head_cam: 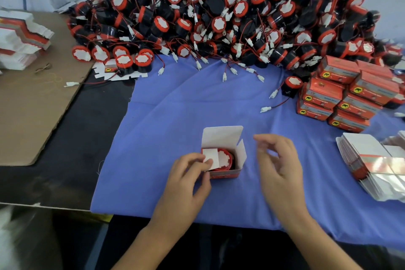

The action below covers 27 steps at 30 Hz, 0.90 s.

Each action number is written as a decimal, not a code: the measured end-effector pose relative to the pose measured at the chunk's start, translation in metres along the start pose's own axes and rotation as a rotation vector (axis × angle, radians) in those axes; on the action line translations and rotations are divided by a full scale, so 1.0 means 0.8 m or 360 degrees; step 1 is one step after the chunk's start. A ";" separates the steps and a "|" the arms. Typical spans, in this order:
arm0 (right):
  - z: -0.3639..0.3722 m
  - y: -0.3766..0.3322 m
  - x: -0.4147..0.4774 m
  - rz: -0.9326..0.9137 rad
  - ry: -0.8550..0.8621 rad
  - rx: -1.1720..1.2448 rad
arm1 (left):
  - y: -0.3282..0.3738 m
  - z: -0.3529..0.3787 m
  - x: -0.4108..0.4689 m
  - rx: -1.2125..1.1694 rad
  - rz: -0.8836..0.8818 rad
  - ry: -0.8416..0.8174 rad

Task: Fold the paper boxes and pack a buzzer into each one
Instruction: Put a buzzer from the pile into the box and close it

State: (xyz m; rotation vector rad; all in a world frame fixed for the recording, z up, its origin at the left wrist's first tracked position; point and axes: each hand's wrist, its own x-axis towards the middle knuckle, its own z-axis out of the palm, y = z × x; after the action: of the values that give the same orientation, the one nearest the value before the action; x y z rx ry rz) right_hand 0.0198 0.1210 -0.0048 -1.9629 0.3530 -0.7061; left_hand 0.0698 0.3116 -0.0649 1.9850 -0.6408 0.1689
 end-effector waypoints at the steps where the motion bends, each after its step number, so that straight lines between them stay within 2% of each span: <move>1: -0.002 0.007 -0.001 0.0312 -0.0009 0.0248 | 0.002 0.002 0.001 0.0058 0.0003 0.0011; 3: -0.001 0.018 -0.001 0.0679 -0.0193 0.0624 | 0.006 0.004 0.004 0.0076 0.0028 0.0034; 5: 0.002 0.022 0.003 0.0705 -0.0352 0.0709 | 0.009 0.002 0.010 0.0070 0.0034 0.0056; 8: 0.012 0.024 0.009 0.0584 -0.0501 0.0656 | 0.013 -0.002 0.020 -0.0002 -0.0043 0.0059; 11: 0.023 0.025 0.012 0.0512 -0.0511 0.0468 | 0.012 -0.004 0.030 -0.0177 -0.0163 0.0052; 15: 0.033 0.032 0.005 0.0314 -0.0536 0.0215 | 0.003 -0.014 0.037 -0.0514 -0.0312 -0.0107; 19: 0.012 0.043 -0.001 -0.0001 -0.0642 0.0156 | 0.001 -0.022 0.039 -0.0300 -0.0194 -0.0200; 22: -0.004 0.051 -0.004 -0.0001 -0.0880 0.0148 | -0.002 -0.032 0.029 -0.0177 -0.0112 -0.0383; 27: -0.008 0.063 -0.006 -0.0172 -0.0866 -0.0184 | -0.001 -0.036 0.034 -0.0001 -0.0142 -0.0431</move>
State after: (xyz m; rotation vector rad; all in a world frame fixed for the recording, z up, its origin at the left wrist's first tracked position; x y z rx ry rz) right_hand 0.0144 0.0952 -0.0483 -2.2016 -0.0461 -0.1985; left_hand 0.0977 0.3267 -0.0414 2.0493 -0.7209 -0.1572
